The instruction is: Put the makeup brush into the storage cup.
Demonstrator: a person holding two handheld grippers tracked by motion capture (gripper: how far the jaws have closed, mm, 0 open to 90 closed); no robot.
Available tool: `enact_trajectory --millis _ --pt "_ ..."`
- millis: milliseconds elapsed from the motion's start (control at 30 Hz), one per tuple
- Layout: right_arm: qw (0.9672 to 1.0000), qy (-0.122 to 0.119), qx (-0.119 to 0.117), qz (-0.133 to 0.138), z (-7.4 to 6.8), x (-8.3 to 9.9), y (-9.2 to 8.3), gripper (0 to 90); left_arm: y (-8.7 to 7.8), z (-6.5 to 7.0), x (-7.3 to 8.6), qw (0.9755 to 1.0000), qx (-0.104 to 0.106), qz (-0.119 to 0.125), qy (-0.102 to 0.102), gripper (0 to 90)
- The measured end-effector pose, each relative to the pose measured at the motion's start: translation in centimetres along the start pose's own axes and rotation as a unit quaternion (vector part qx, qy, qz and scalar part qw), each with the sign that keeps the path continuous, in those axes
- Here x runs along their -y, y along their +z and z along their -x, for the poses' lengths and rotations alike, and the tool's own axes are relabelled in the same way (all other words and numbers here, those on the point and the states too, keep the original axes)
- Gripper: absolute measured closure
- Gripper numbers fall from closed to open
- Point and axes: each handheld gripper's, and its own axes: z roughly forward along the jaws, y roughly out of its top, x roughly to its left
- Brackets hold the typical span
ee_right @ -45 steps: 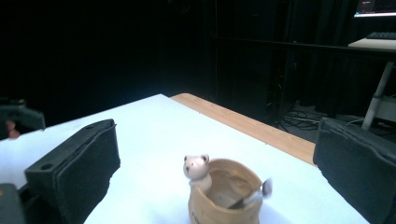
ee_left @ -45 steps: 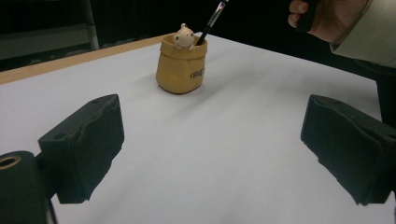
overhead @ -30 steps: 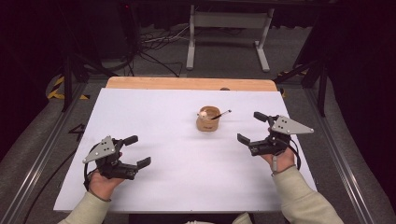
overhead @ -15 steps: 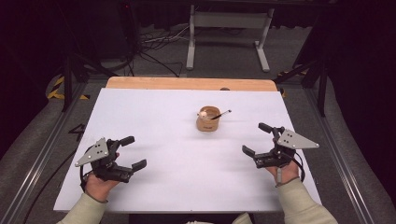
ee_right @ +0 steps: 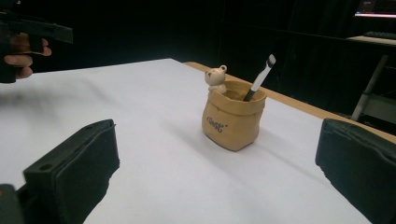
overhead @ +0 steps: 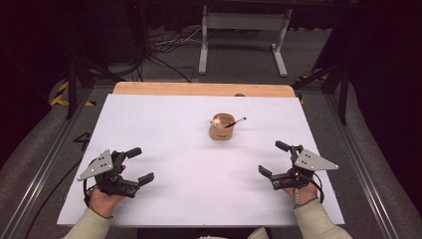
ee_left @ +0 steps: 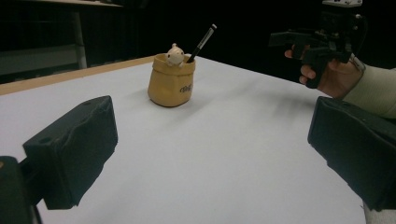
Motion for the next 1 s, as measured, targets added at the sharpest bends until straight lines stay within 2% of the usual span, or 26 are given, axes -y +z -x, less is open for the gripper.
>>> enact_trajectory --millis 167,467,633,800,1000 --pt "1.0 -0.006 -0.002 -0.004 -0.3 0.6 -0.1 0.0 -0.3 -0.1 0.3 1.0 0.003 0.006 -0.004 2.6" --pt "0.9998 -0.011 -0.004 -0.014 -0.9 1.6 0.2 0.0 -0.3 -0.3 1.1 0.9998 0.011 0.004 0.015 2.6" --pt "0.9999 -0.003 -0.004 -0.013 -0.9 2.0 0.3 0.0 0.0 -0.4 1.6 0.9998 0.008 -0.003 0.016 2.5" --pt "0.9998 0.016 -0.002 -0.009 -0.5 2.5 0.2 0.0 0.2 -0.5 1.9 0.9998 0.009 -0.008 0.016 2.5" --pt "0.9995 0.03 0.0 -0.005 -0.5 2.8 0.2 0.0 0.4 -0.7 2.1 0.9999 0.008 -0.007 0.007 2.5"
